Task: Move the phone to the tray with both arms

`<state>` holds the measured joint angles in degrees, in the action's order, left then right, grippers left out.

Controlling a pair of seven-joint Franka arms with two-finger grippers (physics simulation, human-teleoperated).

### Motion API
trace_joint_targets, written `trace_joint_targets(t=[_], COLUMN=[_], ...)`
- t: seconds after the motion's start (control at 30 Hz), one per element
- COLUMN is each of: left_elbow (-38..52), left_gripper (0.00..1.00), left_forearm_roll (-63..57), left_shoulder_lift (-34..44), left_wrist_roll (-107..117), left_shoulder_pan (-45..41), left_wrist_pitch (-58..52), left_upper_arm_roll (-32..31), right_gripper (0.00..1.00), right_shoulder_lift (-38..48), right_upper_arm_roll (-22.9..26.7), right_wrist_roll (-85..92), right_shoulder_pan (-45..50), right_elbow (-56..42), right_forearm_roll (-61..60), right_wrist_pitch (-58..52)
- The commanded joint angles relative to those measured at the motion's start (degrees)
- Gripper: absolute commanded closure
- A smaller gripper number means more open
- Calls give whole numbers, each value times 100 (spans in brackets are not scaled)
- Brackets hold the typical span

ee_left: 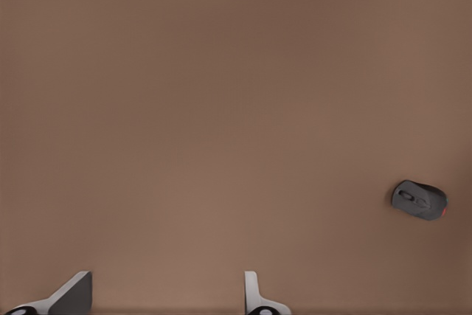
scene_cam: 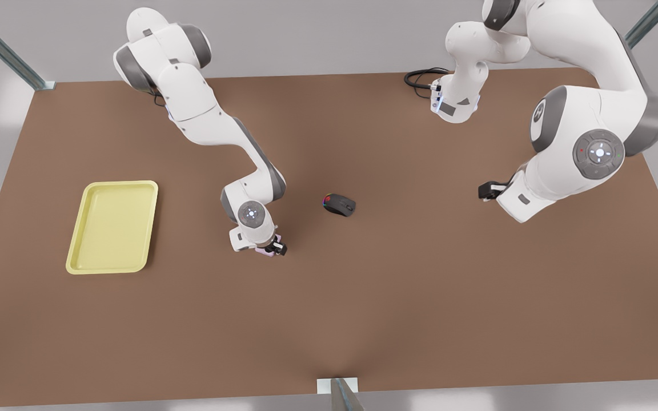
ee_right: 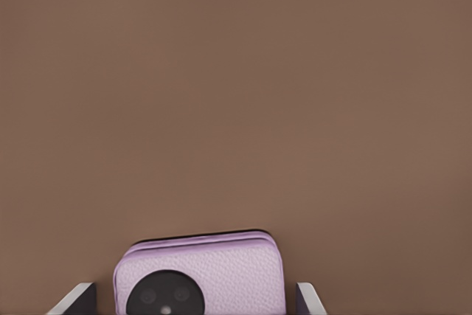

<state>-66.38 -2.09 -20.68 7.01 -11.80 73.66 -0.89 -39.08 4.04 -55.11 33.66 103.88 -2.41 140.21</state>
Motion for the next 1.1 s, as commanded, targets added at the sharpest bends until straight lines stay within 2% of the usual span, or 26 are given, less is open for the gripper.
trace_joint_targets(t=[0.0, 0.33, 0.4, 0.43, 0.5, 0.53, 0.7, 0.73, 0.8, 1.07], left_elbow=[2, 11, 11, 11, 11, 11, 29, 29, 46, 55], left_gripper=[0, 0, 0, 0, 0, 0, 0, 0, 0, 0], left_forearm_roll=[-2, 7, 7, 7, 7, 7, 7, 7, 7, 7], left_shoulder_lift=[-15, -59, -77, -77, -77, -77, -94, -103, -130, -138], left_wrist_roll=[37, 28, 28, 28, 28, 28, 28, 28, 28, 37], left_shoulder_pan=[2, 2, 2, 2, 2, 2, 2, 2, 2, -7], left_wrist_pitch=[-1, 8, 8, 8, 8, 8, 16, 16, 16, 16], left_upper_arm_roll=[10, 18, 18, 18, 18, 18, 18, 18, 18, 18], right_gripper=[0, 0, 3, 8, 8, 13, 14, 19, 23, 23], right_shoulder_lift=[-20, -38, -38, -38, -29, -38, -29, -29, -29, 243], right_upper_arm_roll=[0, 0, 0, 0, 0, 0, 0, 0, 0, 0], right_wrist_roll=[202, 237, 246, 255, 255, 263, 272, 281, 281, 422], right_shoulder_pan=[0, -9, -9, -9, -9, -9, -9, -9, -17, -132], right_elbow=[-8, -34, -34, -43, -43, -43, -43, -43, -43, -16], right_forearm_roll=[-14, -14, -14, -14, -14, -14, -14, -14, -14, -14], right_wrist_pitch=[67, 67, 59, 59, 50, 50, 50, 50, 50, -55])
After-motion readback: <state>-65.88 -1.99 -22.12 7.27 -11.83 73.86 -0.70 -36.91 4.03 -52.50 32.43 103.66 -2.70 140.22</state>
